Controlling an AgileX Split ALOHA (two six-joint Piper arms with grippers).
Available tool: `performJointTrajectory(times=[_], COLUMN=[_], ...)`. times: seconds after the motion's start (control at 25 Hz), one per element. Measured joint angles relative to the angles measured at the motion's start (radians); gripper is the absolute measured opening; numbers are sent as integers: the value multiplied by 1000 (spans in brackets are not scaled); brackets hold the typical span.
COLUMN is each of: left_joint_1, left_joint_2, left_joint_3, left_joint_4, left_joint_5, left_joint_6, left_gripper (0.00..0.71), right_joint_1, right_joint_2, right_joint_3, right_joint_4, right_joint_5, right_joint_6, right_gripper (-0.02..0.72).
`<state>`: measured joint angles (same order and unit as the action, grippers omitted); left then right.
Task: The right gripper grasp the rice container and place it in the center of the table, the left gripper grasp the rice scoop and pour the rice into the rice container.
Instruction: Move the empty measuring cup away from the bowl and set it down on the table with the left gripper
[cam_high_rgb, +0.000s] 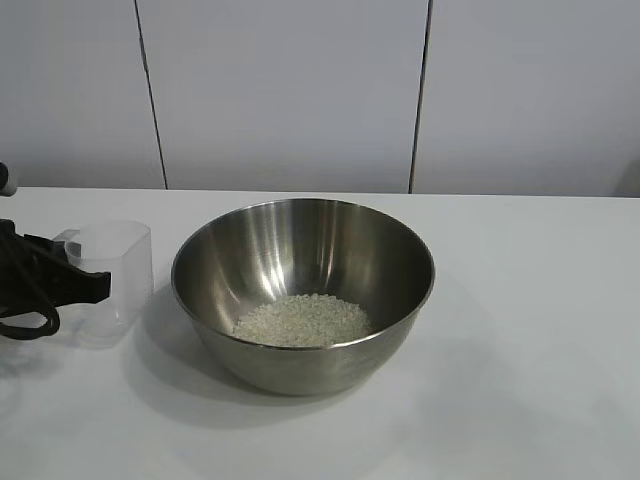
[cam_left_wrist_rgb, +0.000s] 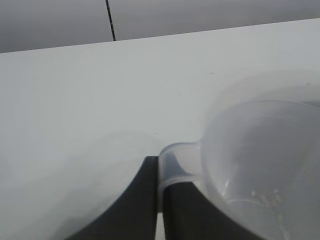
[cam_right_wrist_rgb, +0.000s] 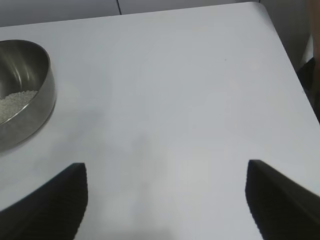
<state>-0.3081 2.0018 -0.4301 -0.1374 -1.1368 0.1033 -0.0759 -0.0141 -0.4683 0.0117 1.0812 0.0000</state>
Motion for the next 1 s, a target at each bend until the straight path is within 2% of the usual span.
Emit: performJointTrajectory(times=[0.48,0.6,0.88,1.0], left_joint_1=[1,1,1,1], left_joint_2=[0,0,0,0], left_joint_3=[0,0,0,5], left_joint_4=[-3,-3,-3,-3], left_joint_5=[8,12,15,16], left_joint_6=[7,7,7,7], left_gripper=[10,30,226,273], right_joint_1=[0,0,0,0], right_joint_2=[0,0,0,0], right_joint_3=[0,0,0,0], right_joint_4=[0,0,0,0], right_joint_5=[0,0,1,1], right_joint_6=[0,0,0,0], right_gripper=[589,589,589,589])
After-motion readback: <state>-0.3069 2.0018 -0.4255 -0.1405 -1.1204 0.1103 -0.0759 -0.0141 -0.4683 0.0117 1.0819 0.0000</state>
